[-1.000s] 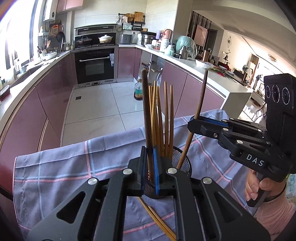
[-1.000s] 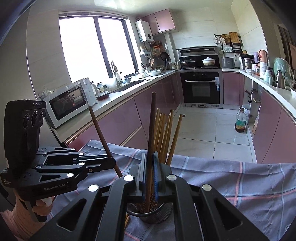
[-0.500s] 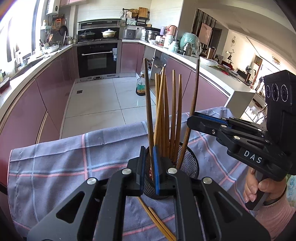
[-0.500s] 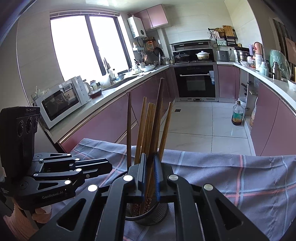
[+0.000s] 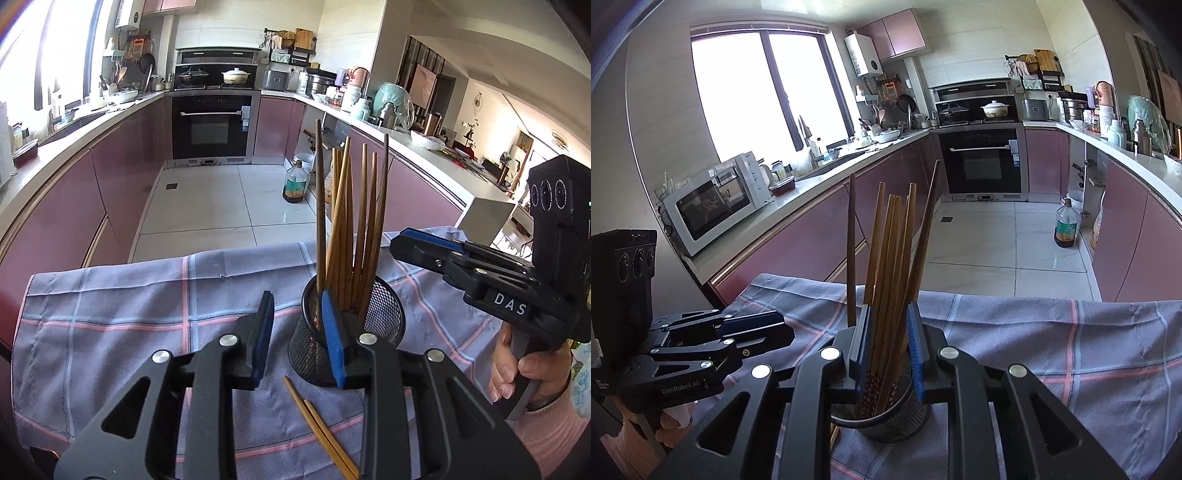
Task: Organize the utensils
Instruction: 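Lower both chopsticks into the mesh cup and open both grippers, then return both open grippers to the last two chopsticks on the cloth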
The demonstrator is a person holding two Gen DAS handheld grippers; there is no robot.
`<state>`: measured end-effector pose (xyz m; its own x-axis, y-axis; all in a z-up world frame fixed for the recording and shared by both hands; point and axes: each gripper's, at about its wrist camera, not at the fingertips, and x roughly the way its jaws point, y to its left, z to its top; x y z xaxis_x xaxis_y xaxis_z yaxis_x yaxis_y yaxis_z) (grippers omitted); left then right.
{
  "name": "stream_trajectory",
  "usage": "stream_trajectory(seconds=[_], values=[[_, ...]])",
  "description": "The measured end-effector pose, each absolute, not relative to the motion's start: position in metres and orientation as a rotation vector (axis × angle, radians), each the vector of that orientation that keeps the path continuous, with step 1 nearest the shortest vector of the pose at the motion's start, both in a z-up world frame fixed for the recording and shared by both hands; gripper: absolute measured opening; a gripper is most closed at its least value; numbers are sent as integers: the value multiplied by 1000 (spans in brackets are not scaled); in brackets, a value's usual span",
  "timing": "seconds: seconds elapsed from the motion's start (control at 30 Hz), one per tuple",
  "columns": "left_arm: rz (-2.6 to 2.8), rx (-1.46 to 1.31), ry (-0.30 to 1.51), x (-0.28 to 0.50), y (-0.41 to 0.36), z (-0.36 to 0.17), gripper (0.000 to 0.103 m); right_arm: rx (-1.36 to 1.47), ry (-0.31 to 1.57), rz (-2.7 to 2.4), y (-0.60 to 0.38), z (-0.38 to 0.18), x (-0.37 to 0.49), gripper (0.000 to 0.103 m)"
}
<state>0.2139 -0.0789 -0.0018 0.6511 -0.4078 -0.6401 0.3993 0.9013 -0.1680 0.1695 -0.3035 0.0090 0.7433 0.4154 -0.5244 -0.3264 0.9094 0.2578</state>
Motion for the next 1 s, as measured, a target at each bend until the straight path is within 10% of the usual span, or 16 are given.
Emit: stream_trajectory(seconds=[1.0], values=[[-403,-33,893,142,-33,-104,42,8,925,574,-237,-97,82,31]])
